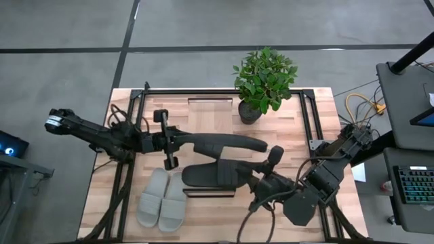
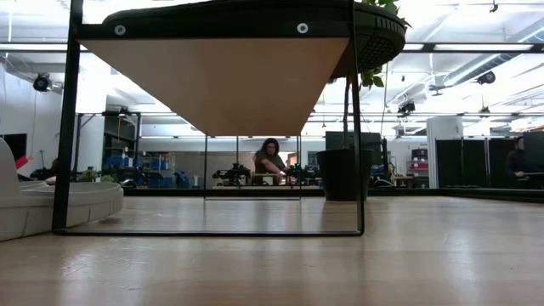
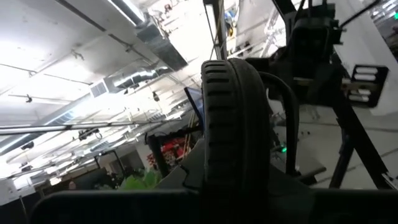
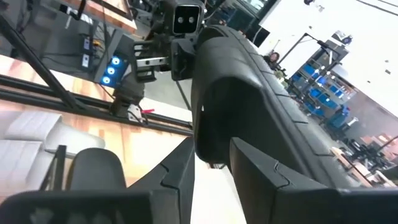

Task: Pick and place slides into the shelf
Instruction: Put the black slipper on the shelf

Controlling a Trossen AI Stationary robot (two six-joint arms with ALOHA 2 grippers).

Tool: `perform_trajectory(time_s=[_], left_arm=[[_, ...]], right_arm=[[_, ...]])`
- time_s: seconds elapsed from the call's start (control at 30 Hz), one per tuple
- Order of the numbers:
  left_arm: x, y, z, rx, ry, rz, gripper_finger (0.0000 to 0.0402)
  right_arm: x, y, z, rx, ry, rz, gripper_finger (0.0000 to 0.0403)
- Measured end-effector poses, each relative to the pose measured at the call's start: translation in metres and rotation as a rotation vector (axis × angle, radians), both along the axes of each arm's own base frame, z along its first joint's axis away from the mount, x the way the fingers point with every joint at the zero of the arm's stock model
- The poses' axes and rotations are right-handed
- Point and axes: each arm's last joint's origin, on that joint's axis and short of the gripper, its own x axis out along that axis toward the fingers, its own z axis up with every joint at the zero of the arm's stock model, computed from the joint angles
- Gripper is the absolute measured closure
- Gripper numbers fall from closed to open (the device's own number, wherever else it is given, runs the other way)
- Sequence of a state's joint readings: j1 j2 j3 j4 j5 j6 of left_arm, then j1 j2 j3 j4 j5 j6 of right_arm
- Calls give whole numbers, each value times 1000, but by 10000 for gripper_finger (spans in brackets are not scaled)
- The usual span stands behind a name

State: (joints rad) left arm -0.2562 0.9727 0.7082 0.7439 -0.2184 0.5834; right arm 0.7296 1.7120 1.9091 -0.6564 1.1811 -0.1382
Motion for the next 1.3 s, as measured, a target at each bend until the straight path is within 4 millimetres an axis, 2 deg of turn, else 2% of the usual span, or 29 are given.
perform_trajectory(time_s=[0.17, 0.37, 0.57, 0.8, 1.0, 1.3], left_arm=[[-14, 4, 3, 8, 47, 10, 375], [-26, 11, 22, -10, 184, 132, 375], [-29, 12, 44, -18, 260, 145, 375], [-21, 10, 64, -15, 423, 141, 375], [-11, 8, 80, -18, 568, 157, 375], [6, 3, 98, 3, 633, 161, 376]], right_arm=[[-12, 9, 4, 1, -20, 15, 309], [-33, 19, 10, -84, -68, -92, 298], [-54, 28, 14, -114, -113, -146, 298], [-67, 19, 6, -60, -138, -139, 285], [-69, 8, -7, 40, -96, -104, 232], [-46, -15, -13, 123, -5, -132, 128]])
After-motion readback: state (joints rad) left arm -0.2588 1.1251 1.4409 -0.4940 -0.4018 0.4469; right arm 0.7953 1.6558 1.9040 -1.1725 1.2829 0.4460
